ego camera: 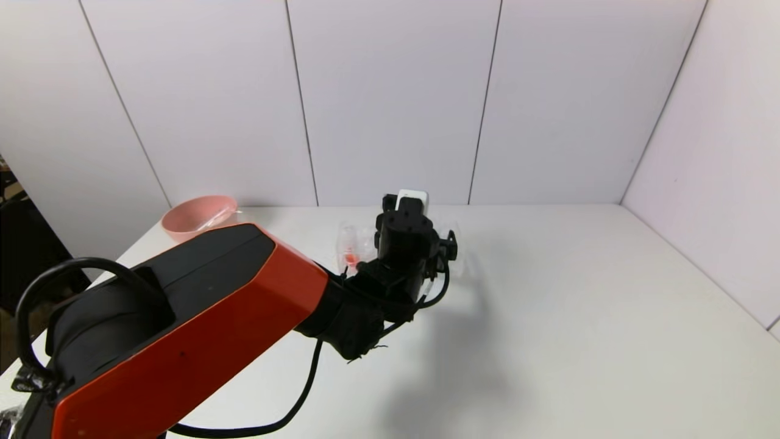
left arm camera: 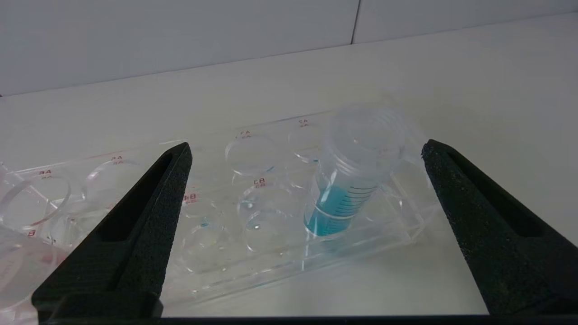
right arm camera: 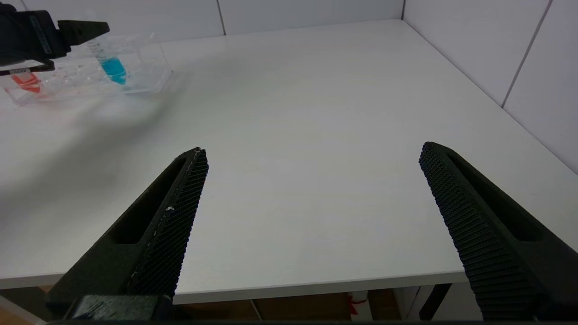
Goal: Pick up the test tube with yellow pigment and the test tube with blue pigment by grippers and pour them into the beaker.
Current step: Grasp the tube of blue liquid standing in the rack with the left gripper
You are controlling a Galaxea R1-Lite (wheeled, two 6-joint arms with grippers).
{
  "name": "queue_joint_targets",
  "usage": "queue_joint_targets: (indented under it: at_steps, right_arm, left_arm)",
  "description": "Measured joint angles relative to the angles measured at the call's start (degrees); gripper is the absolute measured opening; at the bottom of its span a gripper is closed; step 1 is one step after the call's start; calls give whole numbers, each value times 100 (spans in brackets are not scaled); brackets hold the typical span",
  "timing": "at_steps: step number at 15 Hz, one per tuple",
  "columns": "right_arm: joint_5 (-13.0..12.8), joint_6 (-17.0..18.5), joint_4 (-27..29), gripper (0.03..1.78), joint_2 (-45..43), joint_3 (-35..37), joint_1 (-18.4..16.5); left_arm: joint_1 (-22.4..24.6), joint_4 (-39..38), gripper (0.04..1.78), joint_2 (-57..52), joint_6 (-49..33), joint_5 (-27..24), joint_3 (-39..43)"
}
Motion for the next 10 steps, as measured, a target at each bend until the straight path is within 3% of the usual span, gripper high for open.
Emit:
queue_joint_targets:
  at_steps: [7, 10]
  right_arm:
    - [-2, 0, 0, 171, 0, 0, -2]
    - [-2, 0, 0, 171, 0, 0, 0]
  left_arm:
    - [96, 293, 177, 319, -1, 5, -467]
    - [96, 293, 161, 358, -6, 6, -516]
